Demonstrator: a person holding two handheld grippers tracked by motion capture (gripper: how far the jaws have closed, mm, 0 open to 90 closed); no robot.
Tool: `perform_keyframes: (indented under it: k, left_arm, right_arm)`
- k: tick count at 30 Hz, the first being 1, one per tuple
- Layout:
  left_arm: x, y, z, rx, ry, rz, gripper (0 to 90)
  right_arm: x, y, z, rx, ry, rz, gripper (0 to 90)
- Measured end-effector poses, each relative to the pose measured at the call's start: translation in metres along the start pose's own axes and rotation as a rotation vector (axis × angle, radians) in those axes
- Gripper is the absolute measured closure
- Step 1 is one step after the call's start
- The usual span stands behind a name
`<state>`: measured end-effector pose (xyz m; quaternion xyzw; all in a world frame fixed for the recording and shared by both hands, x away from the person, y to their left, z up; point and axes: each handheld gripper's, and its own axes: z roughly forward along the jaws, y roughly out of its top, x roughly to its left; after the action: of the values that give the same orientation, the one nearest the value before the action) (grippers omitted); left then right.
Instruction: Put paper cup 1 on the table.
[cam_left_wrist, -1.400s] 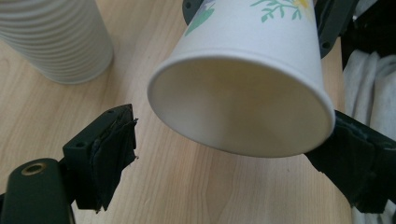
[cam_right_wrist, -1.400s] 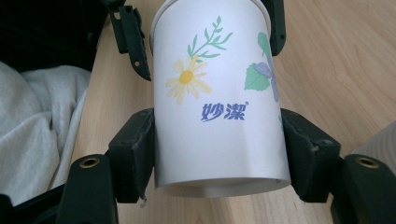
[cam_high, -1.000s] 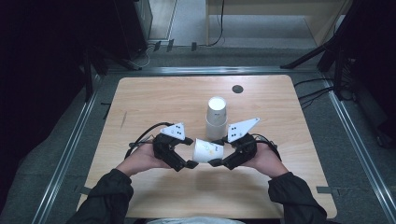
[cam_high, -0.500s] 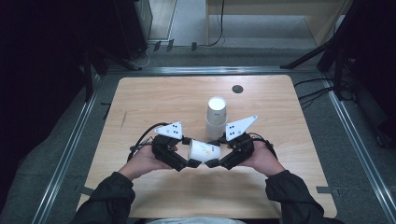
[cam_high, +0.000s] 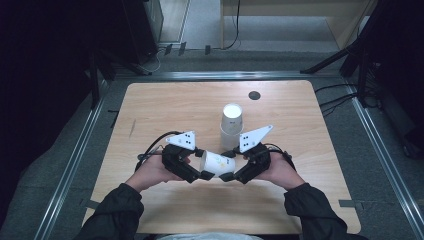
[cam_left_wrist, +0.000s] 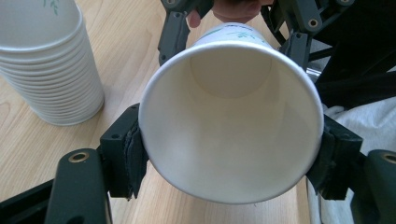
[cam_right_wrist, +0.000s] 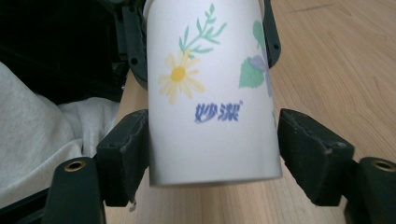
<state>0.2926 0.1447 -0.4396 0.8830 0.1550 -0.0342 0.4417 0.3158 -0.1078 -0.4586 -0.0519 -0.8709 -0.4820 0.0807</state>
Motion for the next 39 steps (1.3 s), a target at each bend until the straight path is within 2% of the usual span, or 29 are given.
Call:
perform_keyframes:
  k: [6, 15, 22, 26, 32, 39]
  left_arm:
    - [0.002, 0.001, -0.006, 0.032, 0.04, 0.003, 26.3]
    - [0.005, 0.003, 0.001, 0.139, 0.065, 0.015, 25.9]
    - [0.005, 0.003, 0.017, 0.252, 0.057, 0.022, 25.3]
    - [0.006, 0.002, 0.024, 0.291, 0.032, 0.016, 24.9]
    - [0.005, 0.002, 0.033, 0.326, 0.03, 0.024, 24.8]
    - [0.004, 0.004, 0.039, 0.339, 0.031, 0.021, 24.3]
  right_arm:
    - [0.0, -0.003, 0.0, 0.038, -0.041, -0.005, 27.2]
    - [0.0, -0.008, 0.002, 0.084, -0.072, -0.008, 27.2]
    - [-0.002, -0.014, 0.008, 0.117, -0.084, -0.008, 27.5]
    - [-0.001, -0.016, 0.013, 0.139, -0.074, -0.001, 28.1]
    - [-0.001, -0.02, 0.024, 0.174, -0.057, -0.009, 29.5]
    - [0.0, -0.023, 0.036, 0.206, -0.05, -0.019, 31.4]
